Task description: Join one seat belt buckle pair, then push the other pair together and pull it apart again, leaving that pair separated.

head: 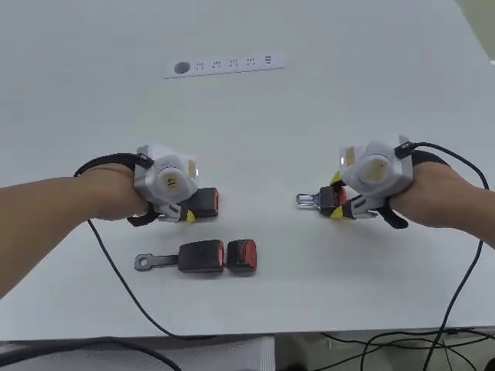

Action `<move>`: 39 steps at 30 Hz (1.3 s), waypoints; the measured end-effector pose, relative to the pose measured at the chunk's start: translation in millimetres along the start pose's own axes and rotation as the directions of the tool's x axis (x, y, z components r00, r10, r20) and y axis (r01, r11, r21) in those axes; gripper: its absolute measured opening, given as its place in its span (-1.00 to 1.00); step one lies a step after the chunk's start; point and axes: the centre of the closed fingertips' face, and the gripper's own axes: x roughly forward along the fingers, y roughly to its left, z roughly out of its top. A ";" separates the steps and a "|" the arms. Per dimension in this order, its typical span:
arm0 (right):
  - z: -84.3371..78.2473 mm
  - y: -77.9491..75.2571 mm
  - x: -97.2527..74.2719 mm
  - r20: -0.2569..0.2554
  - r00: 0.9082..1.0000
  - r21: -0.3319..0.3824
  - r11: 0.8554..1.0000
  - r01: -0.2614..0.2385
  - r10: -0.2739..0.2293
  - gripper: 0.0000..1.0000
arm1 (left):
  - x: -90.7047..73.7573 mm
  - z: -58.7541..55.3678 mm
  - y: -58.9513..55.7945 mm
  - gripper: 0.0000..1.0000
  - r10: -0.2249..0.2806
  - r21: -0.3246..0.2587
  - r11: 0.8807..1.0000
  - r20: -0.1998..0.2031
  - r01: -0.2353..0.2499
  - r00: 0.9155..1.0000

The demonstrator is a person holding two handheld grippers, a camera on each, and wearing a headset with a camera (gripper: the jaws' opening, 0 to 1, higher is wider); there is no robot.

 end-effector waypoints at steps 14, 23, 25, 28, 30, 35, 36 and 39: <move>0.4 -9.5 -30.7 0.066 0.990 0.064 0.991 0.119 -0.123 0.02 | -13.6 2.9 -2.0 -0.01 0.048 0.048 0.998 0.010 -0.048 0.999; 5.2 23.4 -52.9 0.141 0.981 0.117 0.986 0.117 -0.133 0.14 | -47.7 4.1 -11.1 0.08 0.128 -0.043 0.991 0.082 -0.125 0.988; 4.6 33.0 -57.8 0.158 0.978 0.129 0.985 0.113 -0.133 0.16 | -55.9 3.1 -16.5 0.12 0.146 -0.091 0.987 0.105 -0.136 0.984; 3.6 39.9 -64.9 0.182 0.970 0.202 0.971 0.125 -0.163 0.21 | -70.3 1.7 -24.6 0.20 0.173 -0.130 0.979 0.133 -0.155 0.976; 3.0 44.5 -71.1 0.193 0.965 0.230 0.964 0.131 -0.178 0.25 | -79.2 -1.8 -30.5 0.26 0.194 -0.173 0.970 0.144 -0.169 0.970; -7.8 51.1 -85.3 0.197 0.959 0.269 0.952 0.149 -0.205 0.40 | -89.8 -19.3 -47.8 0.51 0.227 -0.255 0.949 0.154 -0.184 0.962; -11.2 51.2 -87.1 0.193 0.959 0.273 0.950 0.152 -0.209 0.45 | -91.4 -21.8 -50.3 0.56 0.234 -0.271 0.944 0.155 -0.187 0.960; -21.9 51.0 -93.6 0.189 0.957 0.302 0.941 0.155 -0.218 0.52 | -97.3 -33.4 -57.1 0.65 0.261 -0.324 0.924 0.151 -0.201 0.953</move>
